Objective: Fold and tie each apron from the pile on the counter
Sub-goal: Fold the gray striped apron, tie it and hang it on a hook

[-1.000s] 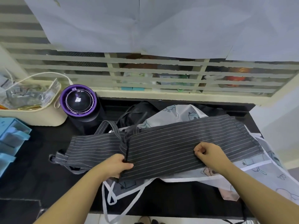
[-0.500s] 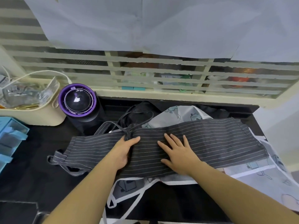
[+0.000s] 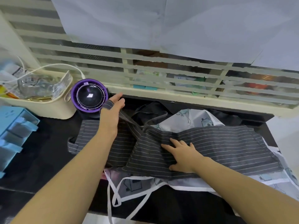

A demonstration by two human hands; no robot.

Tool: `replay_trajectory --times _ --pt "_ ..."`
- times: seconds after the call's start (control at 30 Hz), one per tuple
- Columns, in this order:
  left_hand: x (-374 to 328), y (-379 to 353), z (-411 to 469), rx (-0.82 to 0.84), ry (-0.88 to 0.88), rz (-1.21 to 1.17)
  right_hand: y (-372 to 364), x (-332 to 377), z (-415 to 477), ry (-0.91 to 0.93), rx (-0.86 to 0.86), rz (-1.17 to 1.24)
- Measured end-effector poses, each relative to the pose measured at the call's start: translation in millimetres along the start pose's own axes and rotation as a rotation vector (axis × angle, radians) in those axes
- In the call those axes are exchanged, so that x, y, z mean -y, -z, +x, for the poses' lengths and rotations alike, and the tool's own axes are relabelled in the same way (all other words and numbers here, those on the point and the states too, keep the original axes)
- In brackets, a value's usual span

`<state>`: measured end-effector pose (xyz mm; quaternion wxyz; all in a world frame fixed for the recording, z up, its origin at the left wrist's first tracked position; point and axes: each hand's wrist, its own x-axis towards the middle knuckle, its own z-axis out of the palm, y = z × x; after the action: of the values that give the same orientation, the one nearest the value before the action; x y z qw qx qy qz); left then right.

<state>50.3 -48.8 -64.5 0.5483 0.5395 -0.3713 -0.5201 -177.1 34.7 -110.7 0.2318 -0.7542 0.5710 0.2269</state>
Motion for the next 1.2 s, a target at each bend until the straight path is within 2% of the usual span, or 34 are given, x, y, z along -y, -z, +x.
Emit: replay_trajectory --times 0.1,0.2,0.27,0.33,0.37,0.43,0.53,0.6,0.7,0.77,0.87,0.93,1.0,1.03,1.07,1.13,1.2 --pt "-1.3 27.2 -8.1 0.093 -0.268 0.418 12.1 7.9 4.2 -0.038 0.047 0.0" --pt "-5.3 57.2 -12.9 0.252 -0.334 0.826 27.4 19.7 15.4 -0.121 0.047 0.09" --pt "-10.0 73.0 -17.6 0.377 -0.394 1.196 39.4 31.3 22.1 -0.167 -0.037 0.176" --pt "-15.8 83.6 -26.3 0.441 -0.466 1.435 51.1 49.7 29.1 -0.153 -0.211 0.113" --pt "-19.4 89.5 -32.2 0.447 -0.482 1.496 56.3 62.1 33.9 -0.132 -0.286 0.073" --pt "-23.6 93.9 -39.0 0.454 -0.551 1.536 63.3 81.6 45.4 -0.123 -0.316 0.166" --pt "-25.6 102.0 -44.4 0.437 -0.629 1.499 70.4 105.6 60.0 -0.044 -0.205 0.653" --pt "-25.9 106.8 -46.3 0.442 -0.649 1.403 75.2 116.7 59.7 0.072 -0.154 0.861" --pt "-23.4 111.3 -47.4 0.457 -0.627 1.375 78.4 125.3 53.0 0.207 -0.208 0.823" --pt "-22.7 119.8 -46.2 0.407 -0.512 1.527 77.3 125.2 51.2 0.234 -0.246 0.718" --pt "-19.4 139.2 -40.7 0.242 -0.241 1.774 73.0 116.2 51.7 0.179 -0.323 0.688" --pt "-18.4 150.9 -35.8 0.101 -0.063 1.643 70.4 108.0 53.3 0.138 -0.367 0.704" --pt "-18.7 158.1 -29.2 -0.024 0.064 1.319 68.1 103.0 55.0 0.102 -0.368 0.721" --pt "-20.2 159.8 -27.3 -0.103 0.083 1.208 66.7 102.3 56.5 0.085 -0.357 0.719" --pt "-23.3 161.9 -25.4 -0.198 0.055 1.196 65.5 101.9 57.4 0.076 -0.348 0.714" --pt "-25.6 168.4 -21.6 -0.387 0.002 1.441 63.2 103.2 58.8 0.079 -0.349 0.696" --pt "-29.6 172.0 -20.4 -0.44 0.024 1.611 60.5 104.5 58.8 0.09 -0.366 0.667"
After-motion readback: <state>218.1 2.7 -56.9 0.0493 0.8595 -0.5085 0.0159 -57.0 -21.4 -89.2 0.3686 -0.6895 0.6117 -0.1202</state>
